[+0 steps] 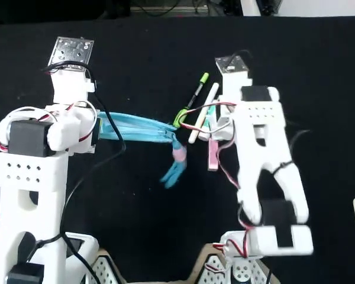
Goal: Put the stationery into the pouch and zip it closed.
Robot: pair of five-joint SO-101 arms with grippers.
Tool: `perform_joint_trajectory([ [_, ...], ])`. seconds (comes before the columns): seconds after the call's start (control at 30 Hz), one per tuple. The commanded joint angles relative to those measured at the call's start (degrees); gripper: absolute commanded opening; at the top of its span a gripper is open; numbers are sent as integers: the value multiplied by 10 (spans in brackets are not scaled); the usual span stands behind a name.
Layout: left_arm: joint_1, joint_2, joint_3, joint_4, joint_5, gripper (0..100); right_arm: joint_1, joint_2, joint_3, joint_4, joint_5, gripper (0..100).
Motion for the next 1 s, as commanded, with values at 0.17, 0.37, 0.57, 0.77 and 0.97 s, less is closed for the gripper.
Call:
perform_joint_trajectory([
  [0.17, -5, 9, 1, -9, 3, 30, -30, 120, 0, -112, -57, 166],
  [0.37, -6, 9, 3, -5, 3, 30, -18, 187, 0, -149, -63, 165],
  [0.57, -4, 9, 3, -5, 5, 30, 11, 193, 2, -147, -58, 19],
  [0.77, -7, 9, 3, -5, 4, 30, 82, 109, 1, -76, 4, 10],
  [0.97, -2, 9, -1, -5, 6, 30, 149, -16, 2, -27, 133, 10],
])
